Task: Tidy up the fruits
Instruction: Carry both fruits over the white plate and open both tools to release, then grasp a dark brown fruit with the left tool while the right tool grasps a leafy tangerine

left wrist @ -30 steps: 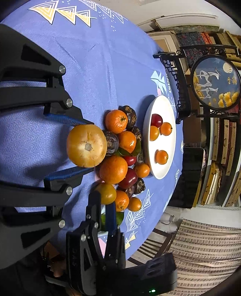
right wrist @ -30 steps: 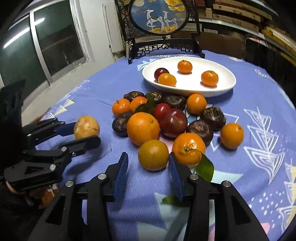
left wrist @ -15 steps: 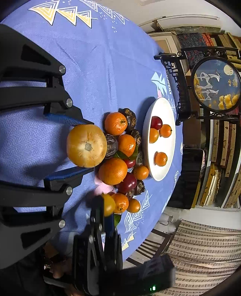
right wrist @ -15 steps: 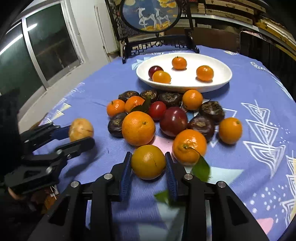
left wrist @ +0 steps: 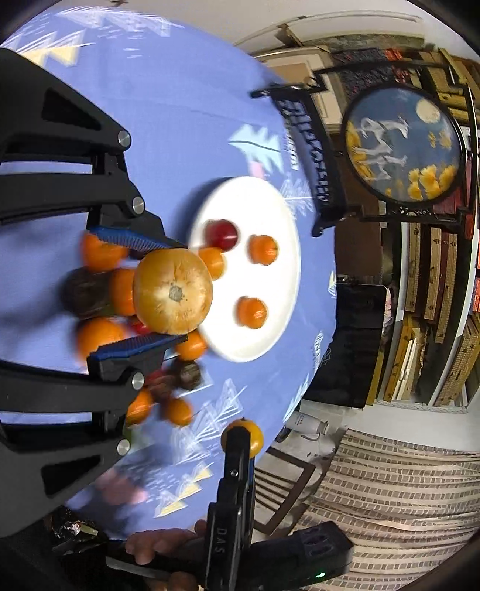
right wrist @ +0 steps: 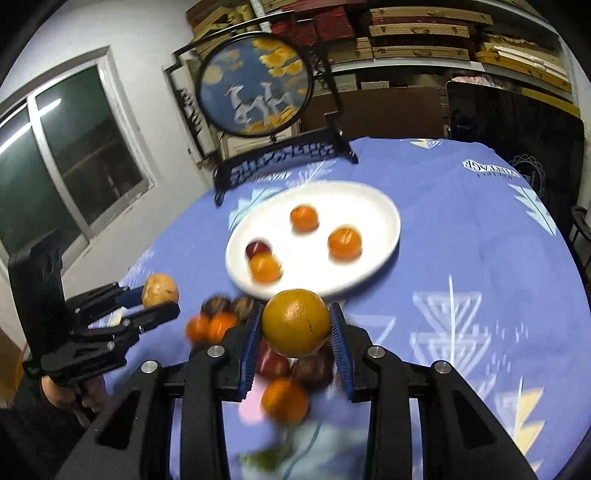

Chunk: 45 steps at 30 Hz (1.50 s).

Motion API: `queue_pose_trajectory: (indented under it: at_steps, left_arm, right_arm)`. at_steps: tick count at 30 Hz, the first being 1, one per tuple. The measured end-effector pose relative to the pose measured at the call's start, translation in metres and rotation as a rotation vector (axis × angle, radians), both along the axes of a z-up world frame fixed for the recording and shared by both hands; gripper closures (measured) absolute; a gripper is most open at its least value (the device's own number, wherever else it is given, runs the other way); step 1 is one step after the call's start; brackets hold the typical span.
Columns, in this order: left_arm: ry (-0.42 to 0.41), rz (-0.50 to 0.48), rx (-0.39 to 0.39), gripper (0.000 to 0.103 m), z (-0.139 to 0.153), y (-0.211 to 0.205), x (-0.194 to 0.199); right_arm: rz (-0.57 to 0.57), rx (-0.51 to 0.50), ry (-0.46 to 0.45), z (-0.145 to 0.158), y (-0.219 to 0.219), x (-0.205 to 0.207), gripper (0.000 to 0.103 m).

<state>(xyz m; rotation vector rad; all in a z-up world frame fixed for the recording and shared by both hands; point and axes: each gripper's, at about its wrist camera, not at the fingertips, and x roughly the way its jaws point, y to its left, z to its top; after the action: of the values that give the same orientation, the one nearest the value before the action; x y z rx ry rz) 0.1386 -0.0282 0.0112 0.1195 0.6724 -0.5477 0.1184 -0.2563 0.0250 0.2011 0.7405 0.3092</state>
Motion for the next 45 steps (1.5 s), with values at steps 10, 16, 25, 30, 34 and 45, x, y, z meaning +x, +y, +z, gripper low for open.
queue_pose_trajectory:
  at_steps: [10,16,25,30,34,45]
  left_arm:
    - [0.080,0.058,0.068,0.062,-0.012,-0.032,0.144]
    - [0.154,0.093,0.070,0.057,-0.032,-0.035,0.181]
    - [0.042,0.061,0.054,0.036,-0.007,-0.018,0.111]
    - [0.019,-0.004,0.090,0.031,-0.010,-0.014,0.041]
    - [0.027,-0.052,0.097,0.031,-0.021,-0.003,-0.015]
    - [0.048,-0.040,0.245,0.051,-0.070,-0.003,-0.061]
  right_arm:
    - [-0.040,0.011,0.087,-0.021,0.010,0.147,0.067]
    - [-0.043,0.000,0.107,-0.042,0.017,0.185,0.049]
    - [-0.066,-0.022,0.037,-0.029,0.004,0.127,0.049]
    - [-0.085,-0.028,0.022,-0.030,-0.009,0.067,0.049]
    - [-0.095,-0.013,0.016,-0.036,-0.016,0.017,0.047]
    - [-0.096,0.031,0.053,-0.063,-0.017,-0.055,0.047]
